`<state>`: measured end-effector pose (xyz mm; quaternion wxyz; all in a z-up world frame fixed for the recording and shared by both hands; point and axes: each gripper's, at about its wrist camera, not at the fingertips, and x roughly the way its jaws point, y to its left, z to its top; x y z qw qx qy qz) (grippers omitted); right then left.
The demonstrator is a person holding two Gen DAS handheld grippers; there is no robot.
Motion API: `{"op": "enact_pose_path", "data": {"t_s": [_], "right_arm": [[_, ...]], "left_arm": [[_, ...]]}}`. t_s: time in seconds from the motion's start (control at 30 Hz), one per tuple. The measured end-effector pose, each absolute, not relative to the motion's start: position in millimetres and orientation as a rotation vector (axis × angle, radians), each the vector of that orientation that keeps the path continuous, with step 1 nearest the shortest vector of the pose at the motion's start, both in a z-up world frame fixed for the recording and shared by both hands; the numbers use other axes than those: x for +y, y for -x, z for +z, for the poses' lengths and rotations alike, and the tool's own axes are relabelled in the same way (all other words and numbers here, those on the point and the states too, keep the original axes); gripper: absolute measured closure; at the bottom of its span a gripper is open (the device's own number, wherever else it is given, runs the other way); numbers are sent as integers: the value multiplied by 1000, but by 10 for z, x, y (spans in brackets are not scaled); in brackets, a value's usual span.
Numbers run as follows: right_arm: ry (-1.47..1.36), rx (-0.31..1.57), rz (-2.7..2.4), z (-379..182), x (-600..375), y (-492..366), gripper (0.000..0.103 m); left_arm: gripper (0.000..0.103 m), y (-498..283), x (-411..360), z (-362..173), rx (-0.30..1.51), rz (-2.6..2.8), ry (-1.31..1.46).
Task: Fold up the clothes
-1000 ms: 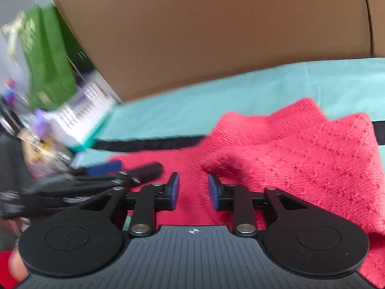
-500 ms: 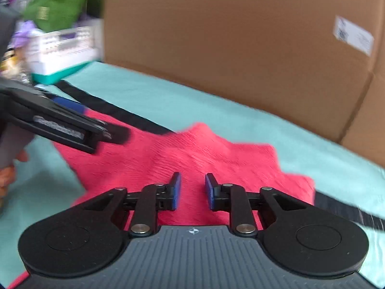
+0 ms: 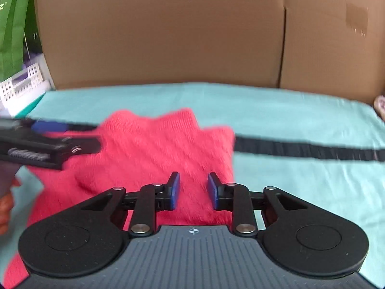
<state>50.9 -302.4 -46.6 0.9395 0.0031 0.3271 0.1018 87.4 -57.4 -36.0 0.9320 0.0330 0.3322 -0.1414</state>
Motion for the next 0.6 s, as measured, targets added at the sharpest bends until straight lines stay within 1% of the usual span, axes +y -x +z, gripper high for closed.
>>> {"op": "enact_pose_path", "data": {"t_s": [0.2, 0.33, 0.47, 0.53, 0.6], "right_arm": [[-25, 595, 206, -364, -3184, -390, 73], [-18, 574, 177, -238, -3292, -620, 73], [-15, 625, 266, -334, -3192, -1081, 74], [-5, 680, 217, -447, -3215, -1293, 76], [5, 658, 176, -434, -3316, -1300, 75]], "left_arm": [[1, -999, -850, -465, 703, -294, -157], [1, -1018, -704, -501, 720, -291, -118], [1, -953, -813, -504, 680, -266, -182], [1, -962, -813, -506, 681, -265, -183], [1, -982, -769, -511, 690, -271, -161]]}}
